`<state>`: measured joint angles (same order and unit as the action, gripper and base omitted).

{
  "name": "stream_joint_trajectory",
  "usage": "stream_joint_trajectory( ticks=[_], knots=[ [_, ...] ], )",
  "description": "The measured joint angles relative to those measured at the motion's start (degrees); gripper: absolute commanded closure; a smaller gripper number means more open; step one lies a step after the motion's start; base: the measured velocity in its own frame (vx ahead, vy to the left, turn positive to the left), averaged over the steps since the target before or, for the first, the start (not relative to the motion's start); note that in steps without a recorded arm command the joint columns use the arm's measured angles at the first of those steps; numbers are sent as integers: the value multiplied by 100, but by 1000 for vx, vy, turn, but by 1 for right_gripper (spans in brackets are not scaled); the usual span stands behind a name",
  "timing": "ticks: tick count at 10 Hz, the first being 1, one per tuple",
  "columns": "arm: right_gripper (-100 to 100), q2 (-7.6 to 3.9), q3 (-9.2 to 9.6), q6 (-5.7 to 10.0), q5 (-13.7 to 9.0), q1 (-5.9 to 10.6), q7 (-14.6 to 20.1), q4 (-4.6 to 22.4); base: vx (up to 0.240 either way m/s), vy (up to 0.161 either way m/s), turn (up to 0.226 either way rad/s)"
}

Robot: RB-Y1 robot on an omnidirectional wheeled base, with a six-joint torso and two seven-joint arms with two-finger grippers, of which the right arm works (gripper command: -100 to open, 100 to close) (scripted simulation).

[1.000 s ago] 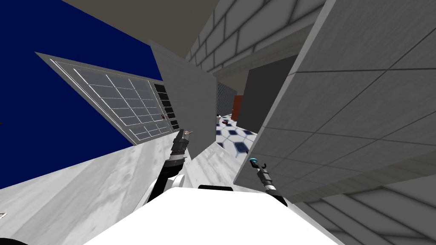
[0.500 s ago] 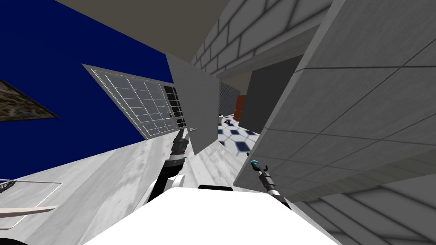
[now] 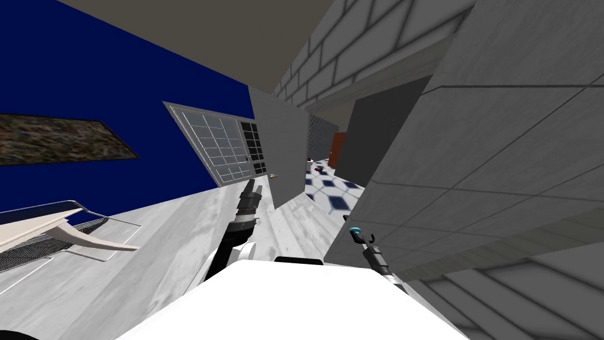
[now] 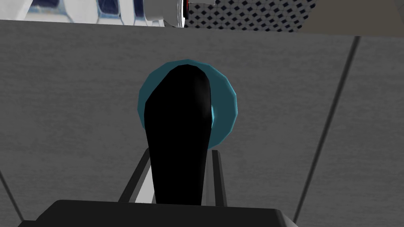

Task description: Pull the door open

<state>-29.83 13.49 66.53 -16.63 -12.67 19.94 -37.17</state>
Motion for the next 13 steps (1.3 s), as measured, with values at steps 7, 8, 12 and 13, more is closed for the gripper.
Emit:
stream_joint_trajectory(
  ticks=[7,8,12,13],
  knots=[
    [100,-73,129,347,-7,-35,99,257,-177,-47,141],
    [100,-81,154,385,-7,-53,110,266,-238,-91,163],
    [100,-117,240,536,-7,-100,151,338,-186,-51,134],
    [100,-129,254,562,-10,-115,161,336,-86,-25,34]
  ],
)
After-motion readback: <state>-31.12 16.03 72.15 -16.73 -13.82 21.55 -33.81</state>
